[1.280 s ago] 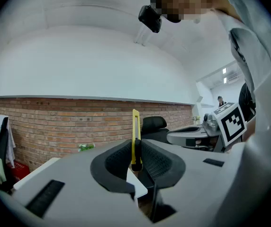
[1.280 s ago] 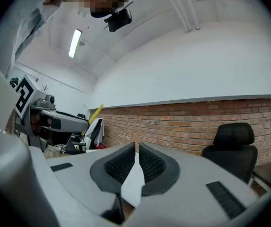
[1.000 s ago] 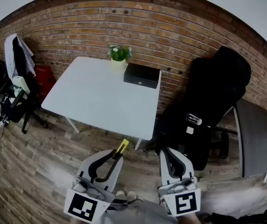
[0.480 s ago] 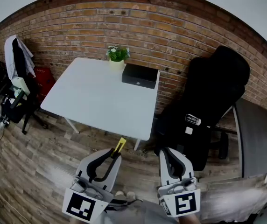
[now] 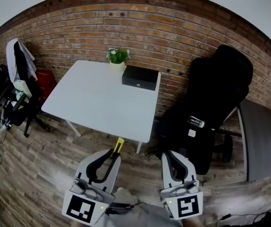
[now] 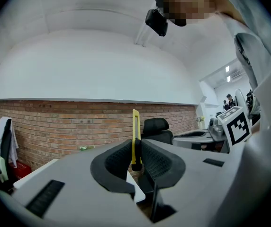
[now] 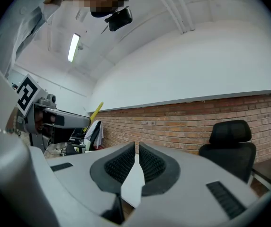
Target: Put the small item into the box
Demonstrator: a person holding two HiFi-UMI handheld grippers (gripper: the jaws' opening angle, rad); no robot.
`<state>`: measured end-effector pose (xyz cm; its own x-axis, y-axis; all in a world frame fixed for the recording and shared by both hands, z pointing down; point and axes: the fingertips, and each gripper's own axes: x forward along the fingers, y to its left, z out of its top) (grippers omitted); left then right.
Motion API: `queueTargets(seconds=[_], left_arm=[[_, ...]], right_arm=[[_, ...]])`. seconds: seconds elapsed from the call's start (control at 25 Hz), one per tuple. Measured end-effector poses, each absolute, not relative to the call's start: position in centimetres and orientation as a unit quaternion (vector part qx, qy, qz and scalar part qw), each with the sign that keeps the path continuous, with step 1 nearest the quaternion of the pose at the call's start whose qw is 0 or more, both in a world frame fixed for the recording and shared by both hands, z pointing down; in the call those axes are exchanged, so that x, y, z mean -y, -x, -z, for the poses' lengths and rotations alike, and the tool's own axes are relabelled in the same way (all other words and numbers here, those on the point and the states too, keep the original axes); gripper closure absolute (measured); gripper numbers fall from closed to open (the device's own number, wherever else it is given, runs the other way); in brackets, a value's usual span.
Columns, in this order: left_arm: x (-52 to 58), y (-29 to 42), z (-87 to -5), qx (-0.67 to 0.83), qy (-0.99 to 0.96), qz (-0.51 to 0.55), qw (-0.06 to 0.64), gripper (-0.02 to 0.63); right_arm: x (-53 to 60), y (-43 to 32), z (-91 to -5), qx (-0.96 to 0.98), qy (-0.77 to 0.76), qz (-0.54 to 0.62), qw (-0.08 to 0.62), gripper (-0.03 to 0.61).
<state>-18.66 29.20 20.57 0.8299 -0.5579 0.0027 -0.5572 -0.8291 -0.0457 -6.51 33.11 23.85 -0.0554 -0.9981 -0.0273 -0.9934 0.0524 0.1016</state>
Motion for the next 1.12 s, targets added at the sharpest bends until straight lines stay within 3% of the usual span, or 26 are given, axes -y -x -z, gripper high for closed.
queueTargets(seconds=[0.48, 1.12], left_arm=[[-25.1, 16.3, -21.3, -0.277, 0.961, 0.003, 0.024, 0.538], [-10.8, 9.6, -22.5, -0.238, 0.971, 0.004, 0.012, 0.538]], right_arm=[[-29.7, 4.3, -24.7, 0.712, -0.699, 0.049, 0.027, 0.523], [-16.0, -1.8, -25.2, 0.687, -0.724, 0.043, 0.048, 0.523]])
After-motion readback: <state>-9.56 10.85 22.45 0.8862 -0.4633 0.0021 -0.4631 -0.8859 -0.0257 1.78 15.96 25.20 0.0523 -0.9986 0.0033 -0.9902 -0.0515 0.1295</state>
